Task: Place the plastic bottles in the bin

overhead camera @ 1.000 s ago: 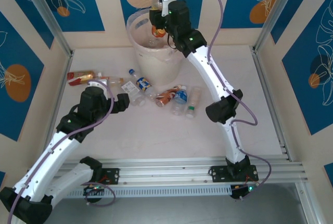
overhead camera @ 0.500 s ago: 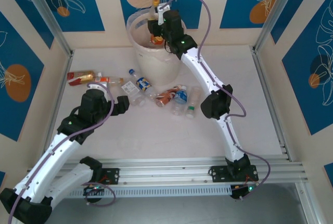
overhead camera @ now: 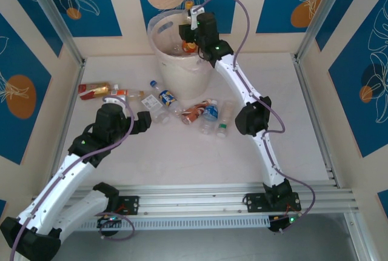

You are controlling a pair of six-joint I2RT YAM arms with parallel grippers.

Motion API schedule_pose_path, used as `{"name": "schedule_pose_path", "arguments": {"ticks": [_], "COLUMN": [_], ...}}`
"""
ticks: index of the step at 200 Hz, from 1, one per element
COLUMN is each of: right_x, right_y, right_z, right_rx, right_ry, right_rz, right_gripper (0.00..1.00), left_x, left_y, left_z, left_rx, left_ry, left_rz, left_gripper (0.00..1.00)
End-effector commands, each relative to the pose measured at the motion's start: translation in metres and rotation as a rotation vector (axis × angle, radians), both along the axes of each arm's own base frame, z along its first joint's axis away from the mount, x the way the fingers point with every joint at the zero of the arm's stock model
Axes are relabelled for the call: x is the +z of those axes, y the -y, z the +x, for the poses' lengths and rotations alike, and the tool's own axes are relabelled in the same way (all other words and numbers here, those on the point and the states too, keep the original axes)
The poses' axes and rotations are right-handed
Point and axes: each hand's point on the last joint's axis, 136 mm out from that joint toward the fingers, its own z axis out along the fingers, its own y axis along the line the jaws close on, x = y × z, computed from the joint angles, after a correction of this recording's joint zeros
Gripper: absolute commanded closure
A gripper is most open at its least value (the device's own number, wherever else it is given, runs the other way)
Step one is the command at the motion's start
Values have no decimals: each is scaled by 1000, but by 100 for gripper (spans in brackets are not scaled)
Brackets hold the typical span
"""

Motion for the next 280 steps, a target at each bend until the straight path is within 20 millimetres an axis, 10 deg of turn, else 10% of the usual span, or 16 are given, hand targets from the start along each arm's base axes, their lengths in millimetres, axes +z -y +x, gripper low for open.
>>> {"name": "schedule_pose_path", "arguments": {"ticks": [1,144,203,280], "right_x": [-4,-43,-8,101], "right_y": [-9,-5,-3,12], "right_z": [1,11,2,-50], "right_rx": [35,30,42,72], "right_ry": [7,-59,-9,134], "right_rz": [10,-35,-18,-38], "right_gripper": [54,28,14,4], "left_x": [1,6,6,9], "left_y": [-5,-7,-8,-10], "left_z": [2,2,1,7], "left_rx": [21,31,31,88], "left_ry": [13,19,14,10], "left_rz": [4,12,14,-21], "left_gripper": [1,1,0,1]}}
